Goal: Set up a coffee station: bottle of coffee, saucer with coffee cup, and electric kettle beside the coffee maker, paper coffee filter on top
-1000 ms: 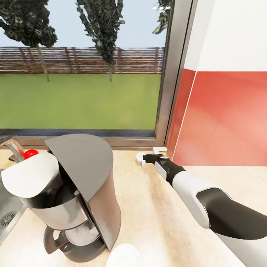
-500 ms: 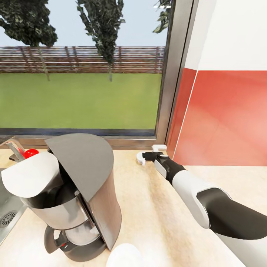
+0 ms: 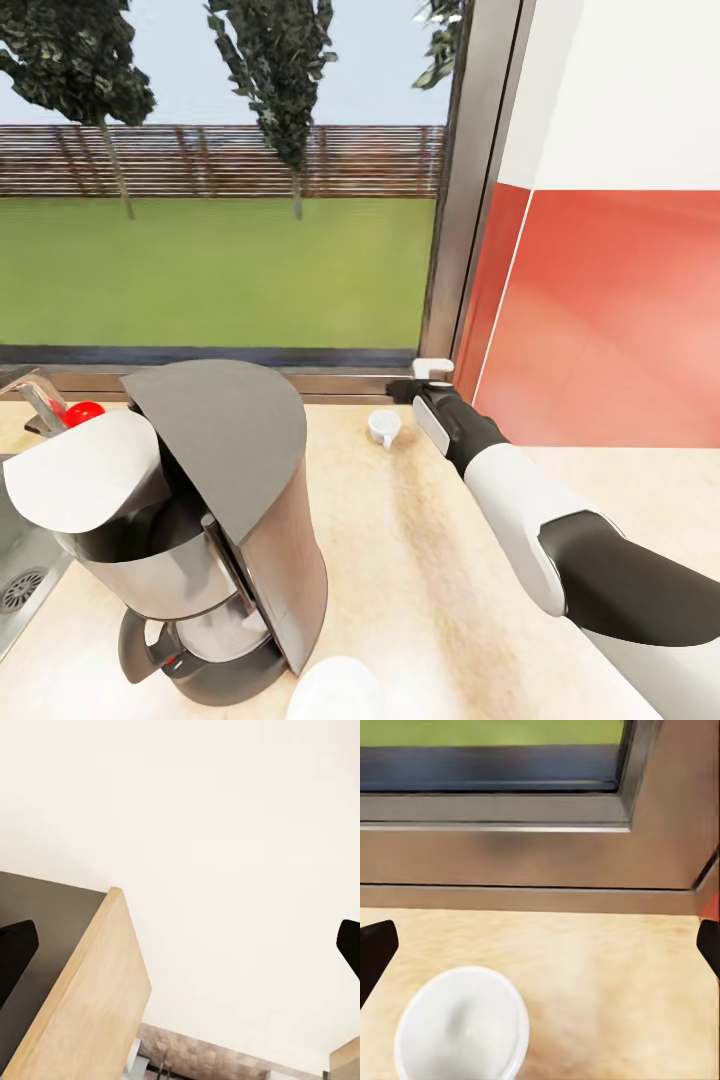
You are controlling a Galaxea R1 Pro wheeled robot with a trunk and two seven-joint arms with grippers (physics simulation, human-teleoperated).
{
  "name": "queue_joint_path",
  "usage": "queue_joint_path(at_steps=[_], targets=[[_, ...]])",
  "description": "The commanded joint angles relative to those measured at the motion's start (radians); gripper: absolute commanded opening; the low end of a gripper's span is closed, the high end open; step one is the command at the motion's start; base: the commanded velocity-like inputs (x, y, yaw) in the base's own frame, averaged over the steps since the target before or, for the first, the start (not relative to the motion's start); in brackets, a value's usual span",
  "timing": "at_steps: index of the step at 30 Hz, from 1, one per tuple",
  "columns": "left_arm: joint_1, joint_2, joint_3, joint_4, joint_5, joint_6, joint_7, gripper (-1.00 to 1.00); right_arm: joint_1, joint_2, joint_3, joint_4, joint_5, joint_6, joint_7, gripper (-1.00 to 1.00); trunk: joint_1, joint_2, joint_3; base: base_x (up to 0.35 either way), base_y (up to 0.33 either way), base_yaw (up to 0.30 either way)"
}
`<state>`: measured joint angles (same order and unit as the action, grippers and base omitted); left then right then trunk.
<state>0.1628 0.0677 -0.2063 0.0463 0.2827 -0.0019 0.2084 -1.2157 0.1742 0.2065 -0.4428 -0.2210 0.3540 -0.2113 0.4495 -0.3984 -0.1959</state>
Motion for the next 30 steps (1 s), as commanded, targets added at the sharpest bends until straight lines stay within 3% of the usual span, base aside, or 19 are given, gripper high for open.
queue_joint_path(at_steps=[1, 14, 30], targets=[[0.0, 0.0, -0.008, 0.0, 0.009, 0.0, 0.002, 1.0, -0.001, -0.001, 0.009, -0.002, -0.011, 0.005, -0.012, 1.0, 0.001, -0.002, -0.002, 0.0, 0.0, 0.0], [0.0, 0.0, -0.008, 0.0, 0.009, 0.0, 0.002, 1.0, -0.001, 0.0, 0.01, -0.002, -0.013, 0.006, -0.011, 1.0, 0.001, -0.002, -0.002, 0.0, 0.0, 0.0], [0.0, 0.0, -0.008, 0.0, 0.009, 0.0, 0.002, 1.0, -0.001, 0.0, 0.008, 0.0, -0.012, 0.006, -0.008, 1.0, 0.001, -0.002, -0.026, 0.0, 0.0, 0.0]])
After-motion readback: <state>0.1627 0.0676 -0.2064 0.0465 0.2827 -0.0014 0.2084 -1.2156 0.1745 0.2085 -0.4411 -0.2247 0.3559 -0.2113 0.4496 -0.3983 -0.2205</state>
